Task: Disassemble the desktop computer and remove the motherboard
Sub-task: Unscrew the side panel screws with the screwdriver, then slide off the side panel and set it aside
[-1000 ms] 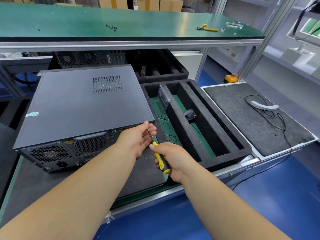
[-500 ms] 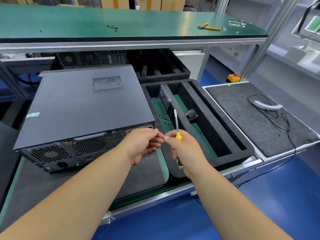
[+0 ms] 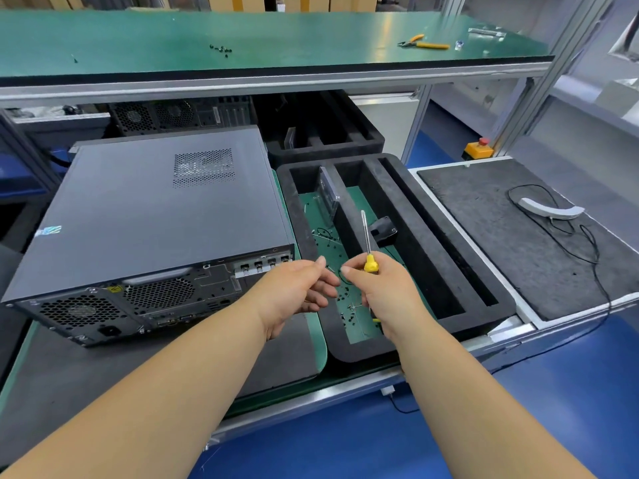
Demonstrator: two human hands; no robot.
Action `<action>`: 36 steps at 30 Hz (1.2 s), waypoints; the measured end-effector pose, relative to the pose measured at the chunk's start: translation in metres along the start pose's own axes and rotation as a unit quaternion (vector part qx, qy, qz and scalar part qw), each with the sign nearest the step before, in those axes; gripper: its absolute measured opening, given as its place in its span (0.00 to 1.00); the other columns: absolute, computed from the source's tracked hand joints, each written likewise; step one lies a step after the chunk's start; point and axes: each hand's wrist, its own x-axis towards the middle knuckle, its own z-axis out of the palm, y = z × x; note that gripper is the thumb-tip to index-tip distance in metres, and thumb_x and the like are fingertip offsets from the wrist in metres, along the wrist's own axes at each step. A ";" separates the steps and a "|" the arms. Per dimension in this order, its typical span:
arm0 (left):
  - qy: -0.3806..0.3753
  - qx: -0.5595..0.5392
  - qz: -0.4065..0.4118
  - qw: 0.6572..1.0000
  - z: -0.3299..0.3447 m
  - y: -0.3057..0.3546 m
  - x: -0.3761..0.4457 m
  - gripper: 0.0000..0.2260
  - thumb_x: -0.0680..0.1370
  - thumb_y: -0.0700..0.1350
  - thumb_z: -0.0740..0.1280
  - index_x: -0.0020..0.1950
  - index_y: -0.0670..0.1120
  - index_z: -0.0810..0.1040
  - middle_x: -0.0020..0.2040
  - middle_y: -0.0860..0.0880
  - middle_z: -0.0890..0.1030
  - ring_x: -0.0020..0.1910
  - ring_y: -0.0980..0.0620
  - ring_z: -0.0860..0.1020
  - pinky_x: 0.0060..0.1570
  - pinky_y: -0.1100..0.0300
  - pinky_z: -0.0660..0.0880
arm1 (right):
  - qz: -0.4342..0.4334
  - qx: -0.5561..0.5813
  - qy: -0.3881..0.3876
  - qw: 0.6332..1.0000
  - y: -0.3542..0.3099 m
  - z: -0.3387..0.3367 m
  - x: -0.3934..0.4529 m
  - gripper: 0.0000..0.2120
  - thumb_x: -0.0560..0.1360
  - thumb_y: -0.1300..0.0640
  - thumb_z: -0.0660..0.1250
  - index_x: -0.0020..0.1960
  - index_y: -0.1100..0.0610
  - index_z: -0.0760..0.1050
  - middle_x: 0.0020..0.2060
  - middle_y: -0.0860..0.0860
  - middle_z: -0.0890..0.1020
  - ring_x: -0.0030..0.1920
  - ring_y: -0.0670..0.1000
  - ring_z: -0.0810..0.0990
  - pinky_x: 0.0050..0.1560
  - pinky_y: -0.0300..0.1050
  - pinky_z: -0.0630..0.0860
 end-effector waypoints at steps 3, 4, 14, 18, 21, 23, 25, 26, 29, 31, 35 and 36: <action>0.029 0.027 0.014 0.999 -0.002 -0.003 0.004 0.17 0.82 0.52 0.57 0.47 0.45 0.82 0.39 0.50 0.83 0.32 0.57 0.77 0.34 0.65 0.75 | 0.040 -0.062 0.021 0.997 0.023 -0.007 0.024 0.03 0.72 0.55 0.71 0.41 0.49 0.77 0.32 0.45 0.77 0.32 0.47 0.72 0.35 0.45 0.70; 0.033 0.027 0.020 0.999 -0.003 -0.004 0.005 0.16 0.82 0.51 0.57 0.48 0.45 0.82 0.39 0.50 0.83 0.33 0.57 0.77 0.35 0.65 0.75 | 0.052 -0.067 0.019 0.996 0.031 -0.009 0.031 0.04 0.72 0.55 0.70 0.41 0.49 0.77 0.32 0.46 0.77 0.32 0.48 0.71 0.35 0.45 0.70; 0.058 0.033 0.110 0.992 -0.012 -0.003 0.002 0.14 0.81 0.48 0.58 0.44 0.53 0.83 0.43 0.50 0.84 0.38 0.55 0.79 0.41 0.61 0.76 | 0.067 -0.148 0.048 0.986 0.069 -0.032 0.064 0.04 0.78 0.54 0.58 0.49 0.51 0.71 0.41 0.50 0.80 0.38 0.53 0.79 0.39 0.50 0.76; 0.084 0.062 0.152 0.983 -0.010 0.002 0.001 0.13 0.81 0.46 0.59 0.45 0.53 0.83 0.43 0.50 0.83 0.39 0.55 0.80 0.42 0.61 0.76 | 0.022 -0.319 0.076 0.944 0.078 -0.051 0.076 0.03 0.78 0.54 0.64 0.50 0.52 0.72 0.46 0.51 0.76 0.37 0.51 0.77 0.34 0.46 0.74; 0.099 0.061 0.170 0.979 -0.008 0.005 0.001 0.13 0.81 0.44 0.59 0.45 0.52 0.82 0.42 0.51 0.83 0.39 0.56 0.80 0.41 0.63 0.76 | 0.029 -0.376 0.056 0.924 0.084 -0.052 0.082 0.08 0.79 0.53 0.65 0.55 0.55 0.75 0.48 0.52 0.75 0.40 0.52 0.77 0.37 0.45 0.72; 0.103 0.062 0.169 0.978 -0.006 0.005 0.001 0.13 0.81 0.43 0.59 0.45 0.51 0.82 0.42 0.51 0.83 0.38 0.56 0.79 0.41 0.62 0.76 | 0.029 -0.399 0.040 0.916 0.087 -0.050 0.085 0.09 0.78 0.53 0.66 0.56 0.55 0.75 0.50 0.53 0.75 0.42 0.53 0.78 0.41 0.47 0.75; 0.106 0.076 0.165 0.978 -0.005 0.006 0.002 0.13 0.81 0.44 0.59 0.45 0.52 0.82 0.42 0.51 0.83 0.38 0.56 0.80 0.41 0.62 0.76 | 0.027 -0.404 0.031 0.914 0.089 -0.048 0.085 0.09 0.78 0.54 0.67 0.56 0.57 0.75 0.50 0.54 0.76 0.43 0.54 0.78 0.44 0.49 0.78; 0.107 0.084 0.162 0.977 -0.004 0.006 0.003 0.13 0.81 0.44 0.59 0.45 0.53 0.82 0.42 0.51 0.83 0.39 0.56 0.80 0.42 0.62 0.77 | 0.025 -0.405 0.030 0.914 0.090 -0.047 0.085 0.09 0.77 0.54 0.67 0.55 0.57 0.74 0.50 0.54 0.75 0.44 0.54 0.78 0.46 0.51 0.78; 0.107 0.091 0.157 0.977 -0.004 0.005 0.004 0.13 0.81 0.44 0.59 0.45 0.53 0.82 0.43 0.52 0.83 0.39 0.56 0.80 0.43 0.61 0.77 | 0.018 -0.409 0.030 0.912 0.092 -0.046 0.084 0.11 0.77 0.53 0.68 0.56 0.58 0.73 0.52 0.55 0.75 0.46 0.55 0.79 0.49 0.53 0.79; 0.109 0.096 0.157 0.977 -0.003 0.005 0.005 0.13 0.81 0.45 0.59 0.46 0.54 0.82 0.43 0.52 0.83 0.40 0.56 0.80 0.43 0.61 0.77 | 0.016 -0.416 0.030 0.909 0.092 -0.047 0.084 0.13 0.76 0.53 0.68 0.56 0.58 0.73 0.52 0.55 0.75 0.48 0.55 0.78 0.50 0.53 0.78; 0.115 0.097 0.156 0.976 -0.001 0.006 0.005 0.13 0.81 0.45 0.59 0.45 0.54 0.82 0.43 0.52 0.83 0.40 0.56 0.80 0.43 0.61 0.77 | 0.024 -0.411 0.025 0.911 0.093 -0.050 0.084 0.16 0.75 0.51 0.69 0.59 0.57 0.72 0.53 0.55 0.74 0.49 0.55 0.77 0.50 0.51 0.78; 0.115 0.096 0.156 0.976 -0.001 0.006 0.004 0.13 0.81 0.45 0.60 0.45 0.54 0.82 0.43 0.52 0.83 0.40 0.56 0.80 0.43 0.62 0.77 | 0.026 -0.409 0.024 0.912 0.093 -0.050 0.084 0.17 0.75 0.51 0.69 0.59 0.57 0.72 0.53 0.55 0.74 0.49 0.54 0.77 0.50 0.51 0.78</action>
